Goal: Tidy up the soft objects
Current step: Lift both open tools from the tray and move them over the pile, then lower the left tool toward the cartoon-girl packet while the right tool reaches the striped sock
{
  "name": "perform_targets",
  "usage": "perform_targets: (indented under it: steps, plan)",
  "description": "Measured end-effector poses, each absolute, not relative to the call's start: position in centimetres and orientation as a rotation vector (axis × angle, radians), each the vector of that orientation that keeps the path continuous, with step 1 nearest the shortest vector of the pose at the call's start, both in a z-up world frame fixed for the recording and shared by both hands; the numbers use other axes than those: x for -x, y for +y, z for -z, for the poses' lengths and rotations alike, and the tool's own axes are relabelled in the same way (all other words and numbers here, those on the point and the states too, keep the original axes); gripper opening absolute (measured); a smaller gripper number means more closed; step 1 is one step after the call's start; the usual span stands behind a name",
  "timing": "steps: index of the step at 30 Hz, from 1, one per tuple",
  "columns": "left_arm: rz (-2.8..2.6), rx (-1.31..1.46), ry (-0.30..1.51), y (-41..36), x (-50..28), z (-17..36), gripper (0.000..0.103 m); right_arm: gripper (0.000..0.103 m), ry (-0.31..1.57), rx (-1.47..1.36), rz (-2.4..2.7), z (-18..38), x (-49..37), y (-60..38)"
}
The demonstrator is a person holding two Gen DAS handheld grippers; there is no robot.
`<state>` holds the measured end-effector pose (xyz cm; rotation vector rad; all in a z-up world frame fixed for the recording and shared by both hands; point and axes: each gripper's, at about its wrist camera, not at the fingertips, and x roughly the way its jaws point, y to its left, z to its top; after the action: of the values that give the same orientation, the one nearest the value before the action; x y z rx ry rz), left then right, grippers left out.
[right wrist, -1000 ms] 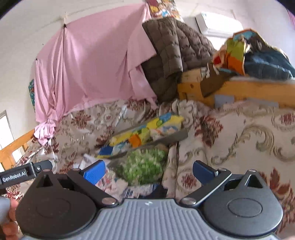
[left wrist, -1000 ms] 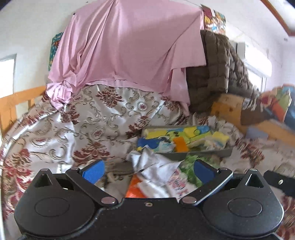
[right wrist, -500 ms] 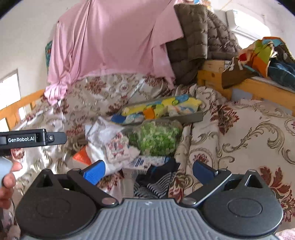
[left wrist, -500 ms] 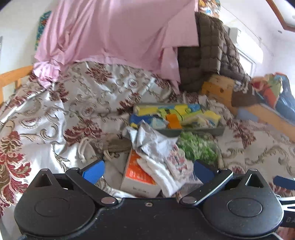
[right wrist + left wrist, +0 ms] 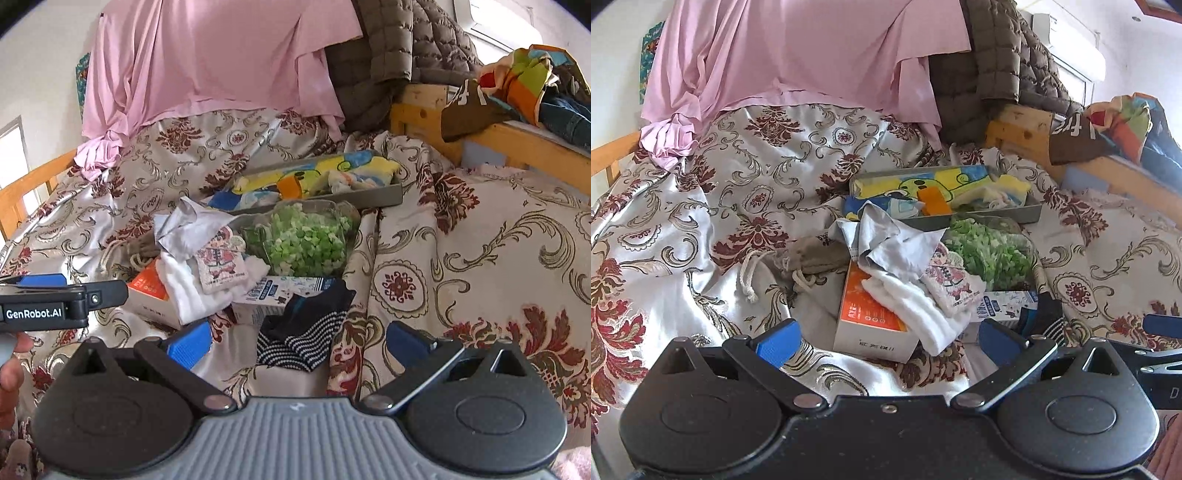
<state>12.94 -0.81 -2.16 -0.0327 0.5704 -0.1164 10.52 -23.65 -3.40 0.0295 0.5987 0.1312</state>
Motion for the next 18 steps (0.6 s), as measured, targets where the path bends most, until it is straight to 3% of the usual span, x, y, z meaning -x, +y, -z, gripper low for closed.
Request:
perform_targets:
  steps: [18]
  plan:
    - [0.099,-0.066,0.605,-1.76,-13.15,2.51,0.102,0.103,0.665,0.007,-0.111,3.95,-11.25,-23.11]
